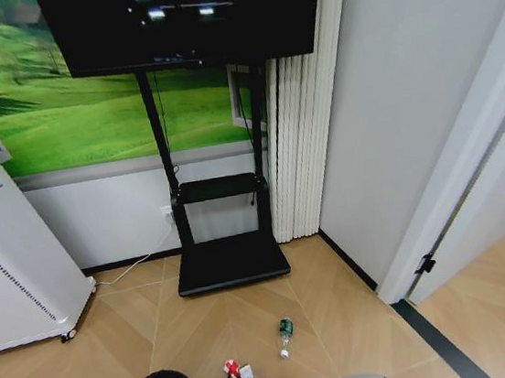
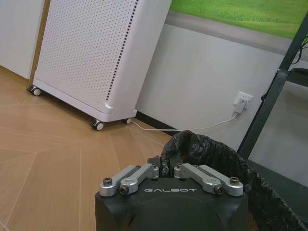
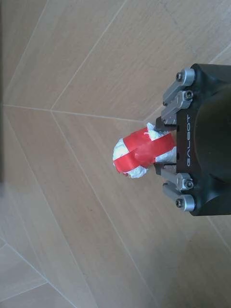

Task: Pick up the trash bin and place the garbage on the floor into it.

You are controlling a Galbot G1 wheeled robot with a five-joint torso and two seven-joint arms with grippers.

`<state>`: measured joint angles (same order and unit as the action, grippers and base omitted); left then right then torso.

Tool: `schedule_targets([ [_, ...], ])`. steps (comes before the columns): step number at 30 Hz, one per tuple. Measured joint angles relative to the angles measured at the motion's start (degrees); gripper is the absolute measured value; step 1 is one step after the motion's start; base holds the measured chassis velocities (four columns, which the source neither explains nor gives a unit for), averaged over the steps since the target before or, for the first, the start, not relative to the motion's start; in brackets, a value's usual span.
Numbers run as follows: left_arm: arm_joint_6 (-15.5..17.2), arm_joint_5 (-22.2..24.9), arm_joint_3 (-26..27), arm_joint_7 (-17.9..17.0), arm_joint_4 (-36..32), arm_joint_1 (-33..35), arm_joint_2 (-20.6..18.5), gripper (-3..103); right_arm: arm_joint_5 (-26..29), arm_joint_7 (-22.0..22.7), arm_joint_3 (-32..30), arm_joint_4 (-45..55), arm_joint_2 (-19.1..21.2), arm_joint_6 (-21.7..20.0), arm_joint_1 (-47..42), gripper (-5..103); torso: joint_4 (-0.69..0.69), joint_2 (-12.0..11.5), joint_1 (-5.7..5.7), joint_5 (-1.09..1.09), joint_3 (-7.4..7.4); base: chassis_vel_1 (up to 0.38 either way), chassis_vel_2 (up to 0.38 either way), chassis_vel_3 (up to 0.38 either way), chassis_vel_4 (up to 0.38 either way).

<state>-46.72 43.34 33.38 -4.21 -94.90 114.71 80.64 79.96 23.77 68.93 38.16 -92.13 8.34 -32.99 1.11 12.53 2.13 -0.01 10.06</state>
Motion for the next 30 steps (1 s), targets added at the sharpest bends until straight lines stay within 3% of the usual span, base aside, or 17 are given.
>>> schedule_targets([
  [5,0.68,0.83,1.39,-0.59,-2.04,0.73,-1.72,8,-0.94,2.05,-0.65,1.93,0.0,0.25,1.13,20,0.0,0.0,0.0,0.01,0.0,0.0,0.0,0.0,0.0],
  [10,1.9,1.34,2.96,-1.89,-3.78,1.38,-2.78,8,-2.9,3.2,-1.1,3.83,0.0,1.2,2.32,20,-0.01,0.0,0.0,0.0,0.0,0.0,0.0,0.0,0.0],
  [17,5.07,4.37,8.71,-5.78,-6.73,0.96,-7.72,8,-9.45,4.71,-1.36,13.03,-0.04,4.02,7.26,20,0.0,0.0,0.0,0.02,0.0,0.0,0.0,0.0,0.0],
  [21,8.01,5.74,11.16,-8.04,-8.36,-0.74,-9.71,8,-16.14,5.04,-1.27,15.35,0.0,7.03,10.22,20,0.0,0.0,0.0,-0.01,0.0,0.0,0.0,0.0,0.0],
  [24,9.65,7.51,12.37,-9.37,-7.09,-3.24,-12.26,8,-21.07,4.15,-1.11,17.55,0.01,9.69,12.16,20,0.02,0.0,0.0,-0.01,0.0,0.0,0.0,0.0,0.0],
  [28,10.62,8.78,12.91,-10.46,-5.77,-4.99,-14.22,8,-22.25,2.52,-0.58,19.13,-0.01,11.23,13.96,20,0.01,0.0,0.01,-0.01,0.0,0.0,0.0,0.0,0.0],
  [30,11.43,10.04,13.34,-11.16,-4.74,-6.66,-15.96,8,-23.81,-0.96,0.87,19.22,-0.01,13.53,16.28,20,-0.01,-0.01,0.0,0.0,0.0,0.0,0.0,0.0,0.0],
])
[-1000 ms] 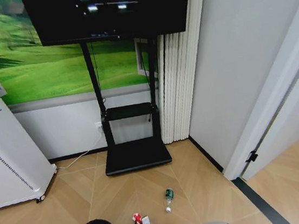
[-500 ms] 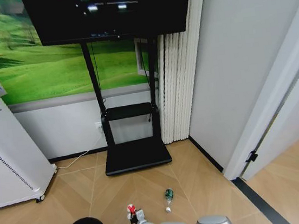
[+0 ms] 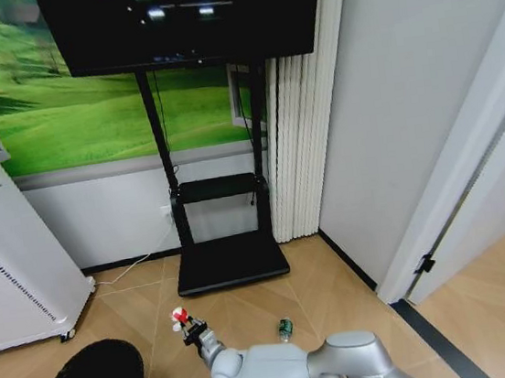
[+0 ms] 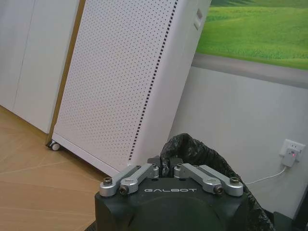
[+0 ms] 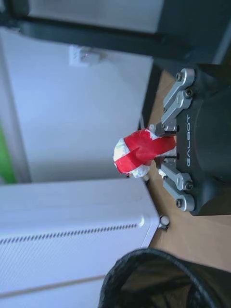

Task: Pick up the trash bin and place the garbage on the floor into it.

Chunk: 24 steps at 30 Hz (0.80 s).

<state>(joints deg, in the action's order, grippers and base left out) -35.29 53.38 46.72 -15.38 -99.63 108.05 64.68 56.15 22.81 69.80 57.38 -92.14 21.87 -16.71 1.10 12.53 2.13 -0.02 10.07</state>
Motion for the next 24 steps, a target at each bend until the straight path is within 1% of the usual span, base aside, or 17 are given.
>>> schedule_targets([
  [1,0.0,0.0,0.0,0.0,0.0,0.0,0.0,8,0.0,0.0,0.0,0.0,0.0,0.0,0.0,20,0.0,0.0,0.0,0.0,0.0,0.0,0.0,0.0,0.0],
  [4,0.47,0.98,0.0,-0.3,1.26,-1.51,-1.1,8,-2.12,-3.34,1.77,-0.47,0.0,2.28,1.62,20,0.02,0.0,0.0,0.0,0.0,0.0,0.0,0.0,0.0],
  [5,0.69,1.43,0.0,-0.45,1.89,-2.37,-1.54,8,-4.0,-5.28,2.78,-0.96,0.0,3.9,2.34,20,0.02,0.0,0.0,0.0,0.0,0.0,0.0,0.0,0.0],
  [6,0.69,1.43,0.0,-0.45,1.89,-2.37,-1.54,8,-4.0,-5.28,2.78,-0.96,0.0,3.9,2.34,20,0.02,0.0,0.0,0.0,0.0,0.0,0.0,0.0,0.0],
  [7,0.89,1.7,-0.02,-0.58,2.18,-2.93,-1.88,8,-5.79,-6.59,3.48,-1.43,0.0,5.0,2.79,20,0.02,0.0,0.0,0.0,0.0,0.0,0.0,0.0,0.0],
  [8,1.11,2.08,-0.13,-0.68,2.51,-3.59,-2.28,8,-8.82,-8.43,4.36,-2.24,0.0,6.55,3.45,20,0.02,0.0,0.0,0.01,0.0,0.0,0.0,0.0,0.0],
  [9,1.11,2.08,-0.13,-0.68,2.51,-3.59,-2.28,8,-8.82,-8.43,4.36,-2.24,0.0,6.55,3.45,20,0.02,0.0,0.0,0.01,0.0,0.0,0.0,0.0,0.0],
  [10,1.39,2.32,-0.27,-0.81,2.88,-4.39,-2.69,8,-12.25,-9.98,5.12,-2.8,0.0,7.95,4.16,20,0.02,0.0,0.0,0.0,0.0,0.0,0.0,0.0,0.0],
  [11,1.54,2.44,-0.39,-0.98,3.11,-4.94,-3.0,8,-14.41,-10.89,5.61,-3.01,0.01,8.79,4.54,20,0.02,0.0,0.0,0.0,0.0,0.0,0.0,0.0,0.0],
  [12,1.54,2.44,-0.39,-0.98,3.11,-4.94,-3.0,8,-14.41,-10.89,5.61,-3.01,0.01,8.79,4.54,20,0.02,0.0,0.0,0.0,0.0,0.0,0.0,0.0,0.0],
  [15,2.18,2.62,-0.98,-1.81,3.35,-6.78,-3.76,8,-18.74,-12.3,6.36,-3.33,0.0,10.34,5.31,20,0.01,0.0,0.0,0.01,0.0,0.0,0.0,0.0,0.0],
  [19,2.83,2.59,-1.76,-2.59,3.3,-8.31,-4.25,8,-20.1,-12.54,6.74,-3.78,0.0,10.48,5.4,20,0.02,0.0,0.0,0.01,0.0,0.0,0.0,0.0,0.0],
  [24,3.56,2.06,-2.82,-3.52,2.91,-9.61,-4.54,8,-20.52,-12.52,7.25,-5.0,0.01,10.33,4.9,20,0.02,0.0,0.0,0.02,-0.01,0.0,0.0,0.0,0.0],
])
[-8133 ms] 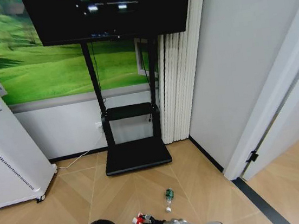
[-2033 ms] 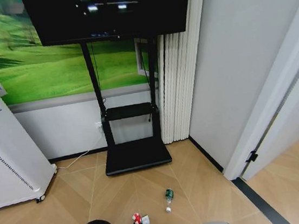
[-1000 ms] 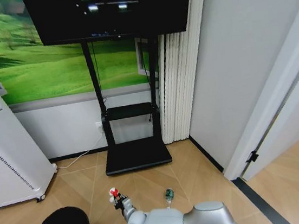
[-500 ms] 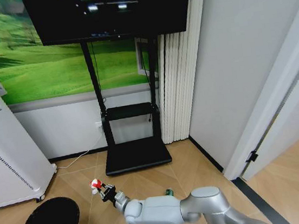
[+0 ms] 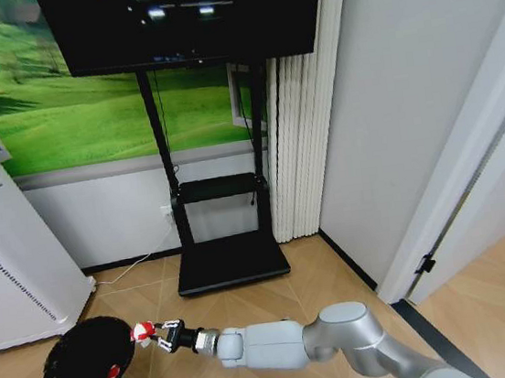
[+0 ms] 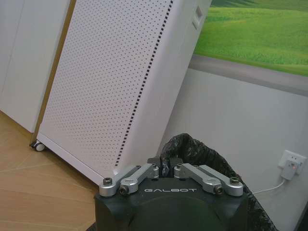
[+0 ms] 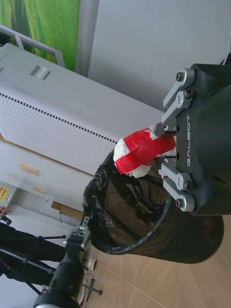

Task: Pick up the trash bin and place the garbage on the floor into it.

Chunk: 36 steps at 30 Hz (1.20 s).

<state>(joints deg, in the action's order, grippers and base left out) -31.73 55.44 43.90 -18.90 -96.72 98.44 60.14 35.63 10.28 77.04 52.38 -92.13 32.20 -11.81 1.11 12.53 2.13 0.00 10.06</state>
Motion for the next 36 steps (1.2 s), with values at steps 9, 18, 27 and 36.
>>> schedule_targets([
  [9,0.94,-4.59,-4.04,-1.56,-0.73,-1.3,1.5,8,-0.88,0.79,-0.33,1.28,0.0,-0.26,0.06,20,0.0,0.0,0.0,0.0,0.0,0.0,0.0,0.0,0.0],
  [18,1.52,-6.69,-6.39,-1.93,0.46,-2.11,2.21,8,-2.38,3.09,-2.66,3.27,0.0,0.67,-0.42,20,-0.01,0.0,0.0,0.01,0.0,0.0,0.0,0.0,0.0],
  [27,2.44,-6.81,-8.18,-3.01,0.71,-4.32,1.22,8,-1.95,3.7,-0.44,3.21,0.0,0.52,-2.55,20,0.0,0.0,0.0,0.0,0.0,0.0,0.0,0.0,0.0],
  [36,2.54,-8.47,-10.43,-2.75,-0.18,-3.18,2.05,8,-2.11,4.48,0.47,3.25,0.0,0.34,-3.12,20,0.0,0.0,-0.01,0.0,0.0,0.0,0.0,0.0,0.0],
])
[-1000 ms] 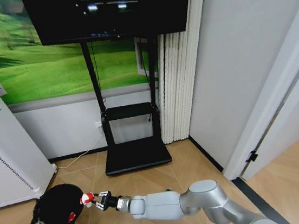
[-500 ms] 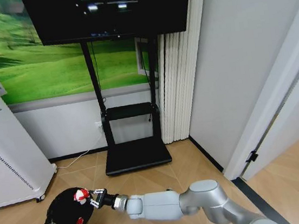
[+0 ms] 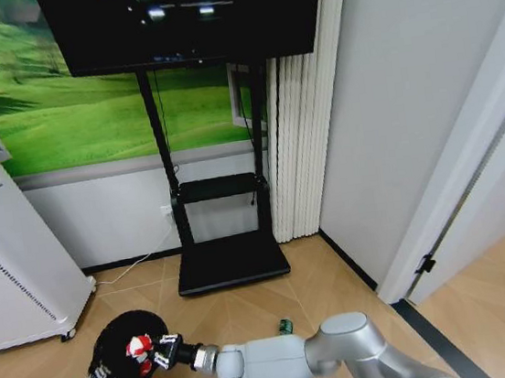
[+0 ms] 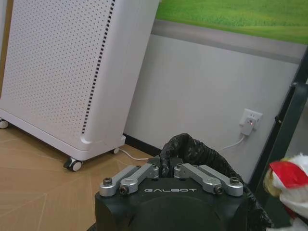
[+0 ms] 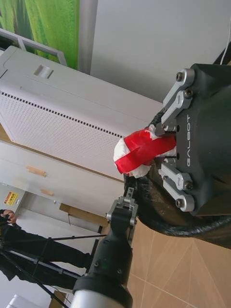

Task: Pick up the trash bin and place the garbage on the floor into it.

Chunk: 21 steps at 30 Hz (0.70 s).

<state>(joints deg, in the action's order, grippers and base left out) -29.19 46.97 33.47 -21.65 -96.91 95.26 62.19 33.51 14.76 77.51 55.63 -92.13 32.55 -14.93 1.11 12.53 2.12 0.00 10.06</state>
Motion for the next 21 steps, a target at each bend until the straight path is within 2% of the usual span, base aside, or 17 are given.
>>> schedule_targets([
  [11,-0.41,-2.38,-2.81,1.14,0.64,0.23,1.13,8,-1.65,4.01,-0.7,0.36,0.0,-1.14,-2.3,18,0.0,0.0,0.0,0.01,0.0,0.0,0.0,0.0,0.0],
  [12,-0.48,-2.47,-2.98,1.15,0.85,0.03,1.21,8,-1.84,4.65,-0.71,0.35,0.0,-1.38,-2.57,28,0.0,0.0,0.0,0.0,0.0,0.0,0.0,0.0,0.0],
  [14,-0.48,-2.5,-3.14,1.15,0.89,-0.12,1.29,8,-1.9,5.09,-0.75,0.34,0.0,-1.51,-2.73,28,0.0,0.0,0.0,0.0,0.0,0.0,0.0,0.0,0.0],
  [16,-0.49,-2.6,-3.59,1.15,0.89,-0.41,1.52,8,-1.9,5.82,-0.76,0.43,0.0,-1.81,-2.84,38,0.0,0.0,0.0,-0.01,0.0,0.0,0.0,0.0,0.0],
  [17,-0.49,-2.6,-3.59,1.15,0.89,-0.41,1.52,8,-1.9,5.82,-0.76,0.43,0.0,-1.81,-2.84,38,0.0,0.0,0.0,-0.01,0.0,0.0,0.0,0.0,0.0],
  [19,-0.49,-2.69,-3.84,1.11,0.92,-0.61,1.64,8,-1.85,5.98,-0.76,0.42,0.0,-2.0,-2.83,50,0.0,0.0,0.0,-0.01,0.0,0.0,0.0,0.0,0.0],
  [20,-0.49,-2.69,-3.84,1.11,0.92,-0.61,1.64,8,-1.85,5.98,-0.76,0.42,0.0,-2.0,-2.83,50,0.0,0.0,0.0,-0.01,0.0,0.0,0.0,0.0,0.0],
  [21,-0.49,-2.7,-3.86,1.08,1.0,-0.73,1.67,8,-1.83,6.04,-0.76,0.42,0.0,-2.05,-2.77,55,0.0,0.0,0.0,0.0,0.0,0.0,0.0,0.0,0.0],
])
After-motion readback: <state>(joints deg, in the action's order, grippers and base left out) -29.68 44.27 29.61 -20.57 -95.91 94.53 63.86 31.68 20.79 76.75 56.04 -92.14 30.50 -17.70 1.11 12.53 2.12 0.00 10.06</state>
